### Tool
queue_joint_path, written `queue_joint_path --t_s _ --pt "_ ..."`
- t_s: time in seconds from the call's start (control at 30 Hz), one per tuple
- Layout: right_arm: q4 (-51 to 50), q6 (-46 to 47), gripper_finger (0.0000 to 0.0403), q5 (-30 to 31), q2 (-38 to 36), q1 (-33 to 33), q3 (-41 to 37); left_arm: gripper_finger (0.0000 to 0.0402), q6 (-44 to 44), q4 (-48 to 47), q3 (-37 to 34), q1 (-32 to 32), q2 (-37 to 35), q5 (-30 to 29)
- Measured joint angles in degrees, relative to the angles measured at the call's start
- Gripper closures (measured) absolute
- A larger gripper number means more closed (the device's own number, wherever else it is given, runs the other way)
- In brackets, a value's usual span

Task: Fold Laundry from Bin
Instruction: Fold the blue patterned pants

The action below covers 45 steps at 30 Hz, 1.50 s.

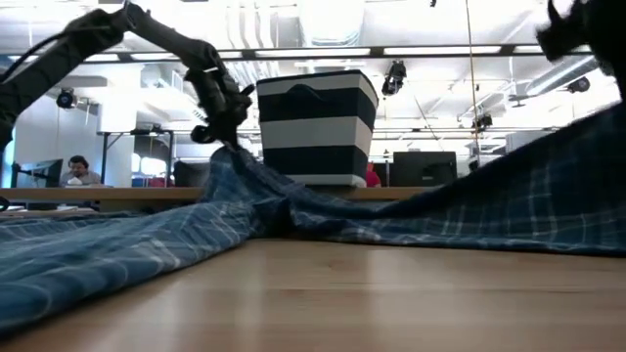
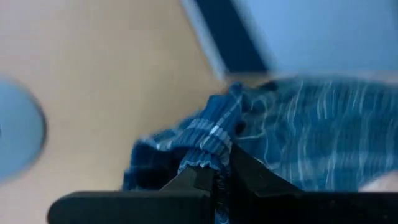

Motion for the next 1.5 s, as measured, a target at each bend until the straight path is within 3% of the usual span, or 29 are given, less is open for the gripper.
queue_joint_path --t_s 0.33,0.53,0.7,0.83,1.23,1.5 --pt "9.9 -18.4 0.0394 -2.2 10.8 2.5 28.5 0.0401 5.4 0.6 -10.4 0.8 -7.1 -0.7" --pt "20.6 -21.0 0.0394 -8.2 19.1 6.0 41.4 0.0401 8.3 1.5 -15.2 1.4 -7.7 -0.9" --pt "29.7 -23.7 0.0394 -7.9 27.1 8.9 52.3 0.0401 10.5 3.5 -16.9 2.7 -7.7 -0.9" --pt "31.3 -25.4 0.0394 -8.3 35.2 8.7 60.7 0.0401 10.9 3.2 -16.9 4.8 -7.6 -0.9" --pt "32.9 -29.9 0.0394 -19.8 55.3 8.3 75.9 0.0401 5.7 -0.3 -16.9 8.4 -7.6 -1.0" --pt "34.9 -36.2 0.0394 -22.6 62.3 5.2 80.4 0.0401 2.7 -0.3 -18.4 8.4 -7.6 -8.0"
